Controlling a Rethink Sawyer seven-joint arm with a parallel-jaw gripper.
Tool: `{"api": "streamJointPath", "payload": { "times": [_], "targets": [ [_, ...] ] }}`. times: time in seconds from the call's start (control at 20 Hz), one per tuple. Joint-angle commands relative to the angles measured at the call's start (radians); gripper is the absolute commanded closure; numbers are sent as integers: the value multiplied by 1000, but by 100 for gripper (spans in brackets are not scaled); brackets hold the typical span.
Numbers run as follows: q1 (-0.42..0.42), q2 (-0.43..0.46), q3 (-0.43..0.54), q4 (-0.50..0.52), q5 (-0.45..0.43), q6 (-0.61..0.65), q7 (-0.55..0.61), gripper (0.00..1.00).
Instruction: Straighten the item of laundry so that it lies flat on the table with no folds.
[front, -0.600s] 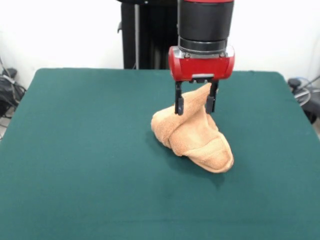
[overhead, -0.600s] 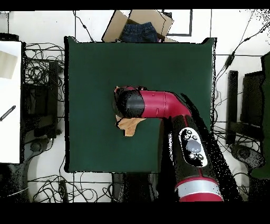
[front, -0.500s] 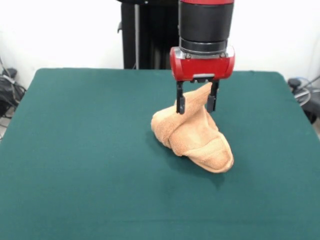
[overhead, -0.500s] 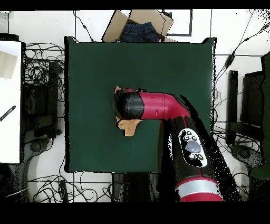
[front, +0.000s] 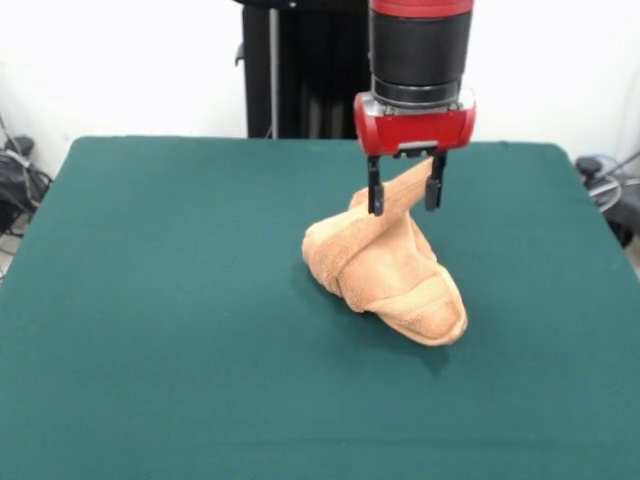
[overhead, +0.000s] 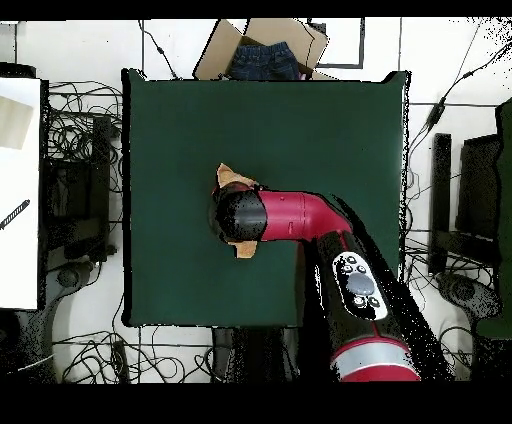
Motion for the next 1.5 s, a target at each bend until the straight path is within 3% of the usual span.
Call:
{"api": "streamJointPath", "payload": {
  "times": [0.05,0.35,0.7,1.5],
  "targets": [
    [18,-32,31,158,-69,-92,89,0],
    [40,-80,6,219,-56,-114,122,0],
    [82,-76,-36,259,-53,-172,164,0],
    [26,-57,21,351,-13,-251,161,0]
  ]
}}
